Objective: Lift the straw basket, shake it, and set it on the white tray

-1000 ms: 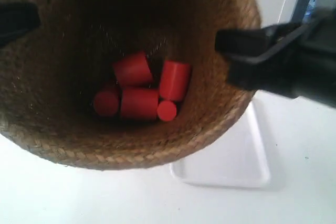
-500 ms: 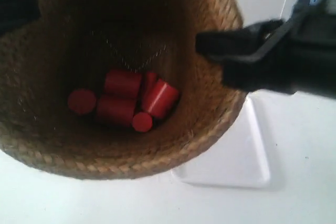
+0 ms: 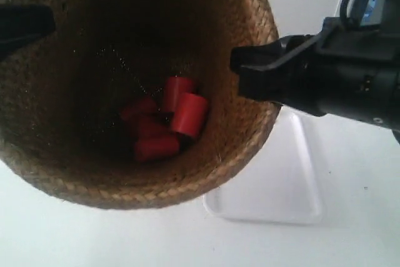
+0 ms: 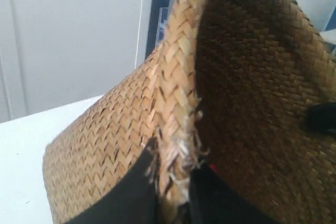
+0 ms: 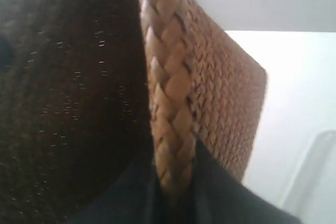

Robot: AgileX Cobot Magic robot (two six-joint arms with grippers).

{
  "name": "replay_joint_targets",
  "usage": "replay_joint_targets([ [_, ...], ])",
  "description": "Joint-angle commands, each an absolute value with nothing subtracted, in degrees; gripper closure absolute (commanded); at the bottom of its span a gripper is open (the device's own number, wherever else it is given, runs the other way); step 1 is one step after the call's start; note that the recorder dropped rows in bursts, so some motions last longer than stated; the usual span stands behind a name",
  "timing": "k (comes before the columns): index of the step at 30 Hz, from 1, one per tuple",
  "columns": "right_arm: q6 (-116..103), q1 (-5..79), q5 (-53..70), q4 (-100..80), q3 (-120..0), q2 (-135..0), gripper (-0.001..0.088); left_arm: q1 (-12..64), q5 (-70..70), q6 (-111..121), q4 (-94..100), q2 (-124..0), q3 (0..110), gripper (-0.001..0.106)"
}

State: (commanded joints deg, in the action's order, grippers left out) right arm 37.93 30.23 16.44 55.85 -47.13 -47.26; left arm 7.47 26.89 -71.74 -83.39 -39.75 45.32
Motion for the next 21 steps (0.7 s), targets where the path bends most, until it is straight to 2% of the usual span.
replay_joint_targets([
  [2, 37.72, 30.23, 8.54, 55.56, -43.80, -48.24, 0.0868, 7.47, 23.48, -71.85, -84.69, -41.55, 42.14, 0.105],
  [3, 39.01, 30.23, 3.62, 55.51, -41.78, -53.08, 0.0868, 7.47, 23.26, -71.94, -85.06, -45.25, 40.37, 0.105],
  [5, 36.06, 30.23, 7.79, 56.44, -43.39, -54.71, 0.0868, 7.47, 27.53, -71.81, -84.93, -45.87, 41.62, 0.105],
  [6, 36.87, 30.36, 15.48, 55.97, -46.66, -52.00, 0.0868, 7.47, 32.21, -72.21, -83.31, -43.36, 44.25, 0.105],
  [7, 37.13, 30.51, 17.36, 55.97, -47.99, -50.80, 0.0868, 7.47, 32.39, -72.21, -82.99, -42.40, 45.36, 0.105],
  [8, 37.24, 30.93, 16.72, 55.97, -48.25, -49.79, 0.0868, 7.47, 29.25, -72.21, -82.61, -41.71, 45.24, 0.105],
  [11, 36.84, 31.36, 1.84, 51.72, -41.71, -55.41, 0.0868, 7.47, 18.25, -71.71, -82.50, -46.12, 39.31, 0.105],
  [14, 34.35, 32.20, 10.98, 52.29, -45.84, -51.34, 0.0868, 7.47, 24.96, -71.13, -82.61, -41.92, 42.84, 0.105],
  [16, 34.35, 33.19, 11.79, 52.26, -47.51, -47.91, 0.0868, 7.47, 24.00, -70.23, -83.13, -39.35, 44.80, 0.105],
  [19, 34.88, 33.76, 5.36, 49.69, -44.59, -46.68, 0.0868, 7.47, 19.65, -70.59, -82.45, -39.51, 42.39, 0.105],
  [20, 35.32, 33.61, -2.20, 46.74, -40.97, -51.05, 0.0868, 7.47, 16.43, -70.59, -83.00, -43.14, 39.33, 0.105],
  [21, 35.45, 33.59, -3.35, 46.85, -40.32, -53.45, 0.0868, 7.47, 16.61, -70.13, -83.15, -44.61, 38.84, 0.105],
])
